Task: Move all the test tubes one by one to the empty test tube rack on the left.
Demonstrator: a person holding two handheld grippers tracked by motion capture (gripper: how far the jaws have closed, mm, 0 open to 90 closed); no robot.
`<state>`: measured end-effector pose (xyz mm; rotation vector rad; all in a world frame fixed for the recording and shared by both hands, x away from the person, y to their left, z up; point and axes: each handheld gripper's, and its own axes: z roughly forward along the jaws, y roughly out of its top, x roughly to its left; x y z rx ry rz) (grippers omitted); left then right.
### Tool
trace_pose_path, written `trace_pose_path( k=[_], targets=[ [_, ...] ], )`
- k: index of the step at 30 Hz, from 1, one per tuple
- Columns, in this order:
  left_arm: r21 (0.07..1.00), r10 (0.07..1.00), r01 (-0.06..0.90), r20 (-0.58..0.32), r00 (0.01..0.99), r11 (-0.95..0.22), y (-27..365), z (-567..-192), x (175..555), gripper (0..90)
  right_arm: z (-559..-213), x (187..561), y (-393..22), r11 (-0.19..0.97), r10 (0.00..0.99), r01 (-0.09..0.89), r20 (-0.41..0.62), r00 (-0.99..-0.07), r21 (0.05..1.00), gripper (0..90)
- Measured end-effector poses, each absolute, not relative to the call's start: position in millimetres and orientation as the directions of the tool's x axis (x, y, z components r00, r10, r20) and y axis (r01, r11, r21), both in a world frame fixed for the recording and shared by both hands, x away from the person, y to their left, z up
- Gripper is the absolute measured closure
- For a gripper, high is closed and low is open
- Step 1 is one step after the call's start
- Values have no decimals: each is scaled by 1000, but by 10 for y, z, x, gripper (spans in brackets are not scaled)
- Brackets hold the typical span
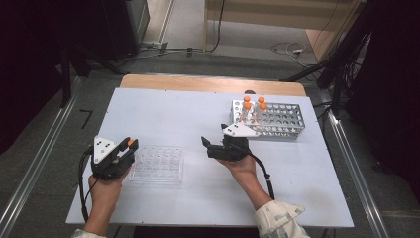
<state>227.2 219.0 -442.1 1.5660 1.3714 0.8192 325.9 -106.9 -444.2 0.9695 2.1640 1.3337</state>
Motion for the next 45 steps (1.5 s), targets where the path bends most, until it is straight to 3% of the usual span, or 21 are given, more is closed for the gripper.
trace_pose_path(
  k=[5, 9, 16, 21, 35, 45],
  targets=[
    [916, 981, 401, -76, 178, -2, 2208, -4425, 2273, 677, -4444, 3260, -1070, 296, 743, 344, 12, -670, 891, 175],
    [921, 977, 390, -87, 195, 4, 2219, -4412, 2269, 593, -4443, 3265, -1077, 295, 743, 345, 13, -669, 891, 175],
    [928, 981, 372, -94, 169, 25, 2179, -4380, 2276, 259, -4436, 3278, -1101, 284, 751, 348, 19, -661, 893, 174],
    [932, 980, 360, -109, 168, 42, 2173, -4336, 2269, 141, -4426, 3298, -1136, 269, 757, 351, 29, -653, 897, 174],
    [938, 963, 342, -134, 232, 48, 2023, -4243, 2243, 133, -4348, 3394, -1344, 206, 804, 355, 49, -593, 912, 179],
    [936, 947, 351, -115, 301, 2, 1741, -4262, 2272, 118, -4267, 3476, -1749, 179, 863, 358, 29, -505, 917, 179]
  ],
)
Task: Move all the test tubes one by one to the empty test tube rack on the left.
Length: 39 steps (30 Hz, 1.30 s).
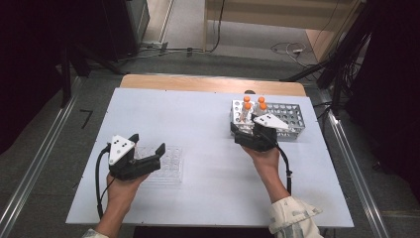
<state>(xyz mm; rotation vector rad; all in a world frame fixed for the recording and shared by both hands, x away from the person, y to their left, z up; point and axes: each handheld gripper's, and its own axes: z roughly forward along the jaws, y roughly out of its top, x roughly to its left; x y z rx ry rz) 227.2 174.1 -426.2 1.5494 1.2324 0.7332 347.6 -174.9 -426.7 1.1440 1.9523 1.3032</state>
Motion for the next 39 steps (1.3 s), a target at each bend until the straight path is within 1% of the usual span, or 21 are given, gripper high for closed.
trace_pose_path(
  k=[9, 12, 15, 20, 21, 22, 25, 26, 28, 29, 31, 39],
  targets=[
    [932, 928, 360, -104, 358, -35, 1472, -4312, 2310, 119, -4292, 3538, -1929, 161, 894, 362, 20, -448, 918, 190],
    [934, 926, 355, -99, 364, -40, 1427, -4322, 2303, 119, -4337, 3571, -1982, 148, 913, 363, 14, -407, 920, 206],
    [933, 924, 357, -93, 371, -49, 1406, -4331, 2298, 119, -4392, 3636, -2055, 113, 934, 369, 29, -357, 923, 220],
    [932, 923, 360, -93, 373, -51, 1397, -4344, 2299, 121, -4483, 3763, -2141, 89, 951, 386, 38, -308, 918, 309],
    [931, 923, 361, -93, 375, -52, 1398, -4343, 2298, 122, -4519, 3806, -2151, 87, 956, 384, 32, -292, 919, 359],
    [932, 922, 360, -92, 376, -53, 1400, -4342, 2296, 122, -4519, 3806, -2151, 87, 956, 384, 32, -292, 919, 359],
    [932, 922, 360, -95, 376, -51, 1405, -4339, 2291, 126, -4572, 3876, -2146, 62, 961, 379, 47, -273, 923, 446],
    [932, 922, 360, -97, 376, -48, 1409, -4339, 2288, 126, -4572, 3876, -2146, 62, 961, 379, 47, -273, 923, 446],
    [932, 922, 360, -100, 374, -45, 1414, -4340, 2286, 130, -4615, 3923, -2140, 56, 966, 380, 46, -256, 923, 491],
    [932, 922, 360, -100, 374, -45, 1417, -4342, 2286, 130, -4615, 3923, -2140, 56, 966, 380, 46, -256, 923, 491],
    [931, 922, 362, -102, 374, -44, 1418, -4344, 2284, 132, -4640, 3954, -2144, 58, 967, 382, 44, -251, 922, 524],
    [930, 921, 366, -105, 376, -44, 1411, -4349, 2285, 134, -4640, 4016, -2123, 86, 966, 379, 16, -256, 922, 595]
  ],
)
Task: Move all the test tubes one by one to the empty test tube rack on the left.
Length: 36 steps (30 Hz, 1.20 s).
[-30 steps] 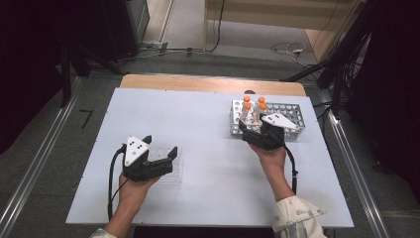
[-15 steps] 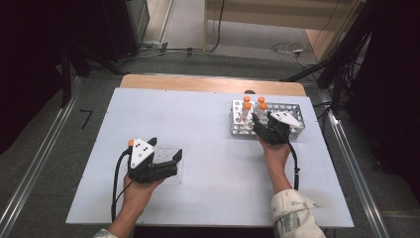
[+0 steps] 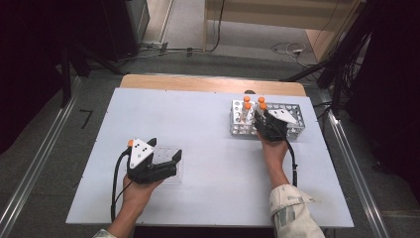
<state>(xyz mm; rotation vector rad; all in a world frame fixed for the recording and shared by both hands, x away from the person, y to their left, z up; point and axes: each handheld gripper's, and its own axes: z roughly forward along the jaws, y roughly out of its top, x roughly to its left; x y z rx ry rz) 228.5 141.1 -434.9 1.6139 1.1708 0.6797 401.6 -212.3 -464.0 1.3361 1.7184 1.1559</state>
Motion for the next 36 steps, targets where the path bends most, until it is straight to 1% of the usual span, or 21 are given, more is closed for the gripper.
trace_pose_path(
  k=[7, 13, 25, 29, 36],
  targets=[
    [925, 919, 378, -110, 380, -45, 1419, -4364, 2289, 137, -4665, 4051, -2102, 107, 964, 381, -2, -266, 918, 635],
    [925, 920, 378, -113, 376, -41, 1423, -4364, 2285, 139, -4682, 4063, -2087, 111, 966, 379, -10, -260, 919, 708],
    [924, 918, 380, -117, 380, -40, 1420, -4364, 2284, 139, -4564, 3993, -2104, 102, 967, 328, -15, -256, 939, 713],
    [924, 918, 380, -115, 381, -42, 1419, -4366, 2284, 139, -4497, 3960, -2123, 93, 965, 305, -11, -262, 948, 714],
    [924, 918, 380, -119, 379, -38, 1425, -4365, 2281, 138, -4310, 3919, -2098, 115, 961, 272, -38, -274, 955, 715]
  ],
)
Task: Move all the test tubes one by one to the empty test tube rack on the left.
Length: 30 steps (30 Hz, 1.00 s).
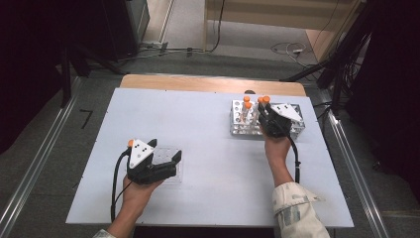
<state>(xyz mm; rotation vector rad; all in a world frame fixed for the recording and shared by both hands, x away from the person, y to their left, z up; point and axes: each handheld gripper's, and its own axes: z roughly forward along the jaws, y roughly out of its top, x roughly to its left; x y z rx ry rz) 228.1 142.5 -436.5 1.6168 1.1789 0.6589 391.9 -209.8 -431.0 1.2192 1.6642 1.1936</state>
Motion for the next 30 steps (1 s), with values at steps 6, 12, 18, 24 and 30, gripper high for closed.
trace_pose_path(
  k=[6, 12, 18, 24, 30],
  targets=[
    [926, 919, 376, -119, 376, -33, 1439, -4359, 2278, 138, -4201, 3861, -2121, 111, 958, 262, -33, -284, 959, 716],
    [926, 919, 375, -119, 375, -33, 1439, -4358, 2278, 138, -4099, 3758, -2131, 107, 949, 256, -22, -315, 961, 716],
    [927, 920, 374, -119, 372, -31, 1440, -4353, 2276, 138, -4078, 3639, -2082, 123, 927, 276, -11, -375, 953, 716],
    [927, 922, 373, -119, 369, -29, 1441, -4350, 2277, 138, -4084, 3489, -1967, 159, 895, 268, -24, -445, 950, 716],
    [928, 921, 372, -116, 371, -33, 1436, -4347, 2277, 138, -4120, 3386, -1829, 188, 863, 277, -24, -504, 942, 716]
  ],
)
